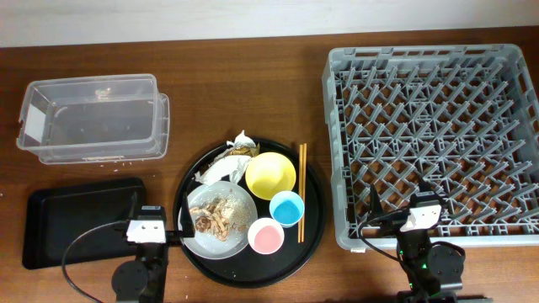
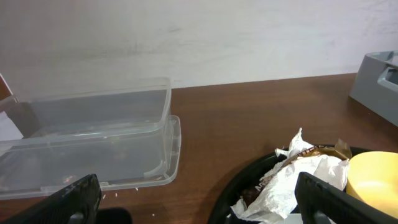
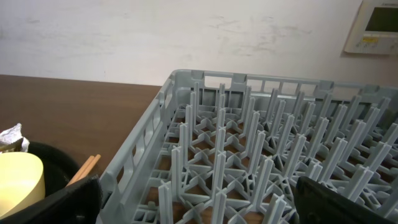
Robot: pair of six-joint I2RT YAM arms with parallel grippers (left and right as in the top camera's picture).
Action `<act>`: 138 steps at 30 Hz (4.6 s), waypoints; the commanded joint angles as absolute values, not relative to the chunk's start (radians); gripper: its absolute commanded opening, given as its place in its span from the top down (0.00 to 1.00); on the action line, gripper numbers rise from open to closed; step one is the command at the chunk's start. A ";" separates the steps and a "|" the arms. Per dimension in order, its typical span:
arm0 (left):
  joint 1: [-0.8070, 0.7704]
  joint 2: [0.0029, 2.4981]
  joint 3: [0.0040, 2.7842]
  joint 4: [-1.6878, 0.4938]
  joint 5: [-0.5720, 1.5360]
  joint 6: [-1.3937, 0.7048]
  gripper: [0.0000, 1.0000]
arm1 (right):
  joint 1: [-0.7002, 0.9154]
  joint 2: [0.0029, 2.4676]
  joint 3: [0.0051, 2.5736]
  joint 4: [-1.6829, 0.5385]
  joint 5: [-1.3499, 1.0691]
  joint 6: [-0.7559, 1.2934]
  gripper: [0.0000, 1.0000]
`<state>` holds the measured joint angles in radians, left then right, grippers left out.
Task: Sort waste into correct bins and load items into the dishwasher rack
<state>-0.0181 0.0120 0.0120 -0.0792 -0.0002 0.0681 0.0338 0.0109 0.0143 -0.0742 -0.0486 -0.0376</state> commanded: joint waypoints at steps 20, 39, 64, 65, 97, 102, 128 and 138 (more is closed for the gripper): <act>-0.013 0.007 0.009 -0.084 0.000 0.084 0.01 | 0.039 0.004 0.006 -0.074 -0.043 -0.041 0.01; -0.013 0.007 0.009 -0.068 0.082 0.040 0.01 | 0.039 0.004 0.006 -0.074 -0.043 -0.041 0.01; -0.020 0.943 0.824 -0.295 0.862 -0.103 0.01 | 0.039 0.004 0.006 -0.074 -0.043 -0.041 0.01; -0.042 0.982 0.875 -0.383 0.746 -0.104 0.01 | 0.039 0.004 0.006 -0.074 -0.043 -0.041 0.01; -0.255 1.718 1.113 -0.694 0.011 -0.171 0.45 | 0.039 0.004 0.006 -0.074 -0.043 -0.041 0.01; -0.255 1.724 1.113 -0.720 0.015 -0.171 0.50 | 0.039 0.004 0.006 -0.074 -0.043 -0.041 0.02; -0.255 1.431 1.178 -0.936 0.093 -0.221 0.99 | 0.039 0.004 0.006 -0.074 -0.043 -0.041 0.01; -0.252 1.235 1.182 -0.721 0.056 -0.281 0.99 | 0.039 0.004 0.006 -0.074 -0.043 -0.041 0.01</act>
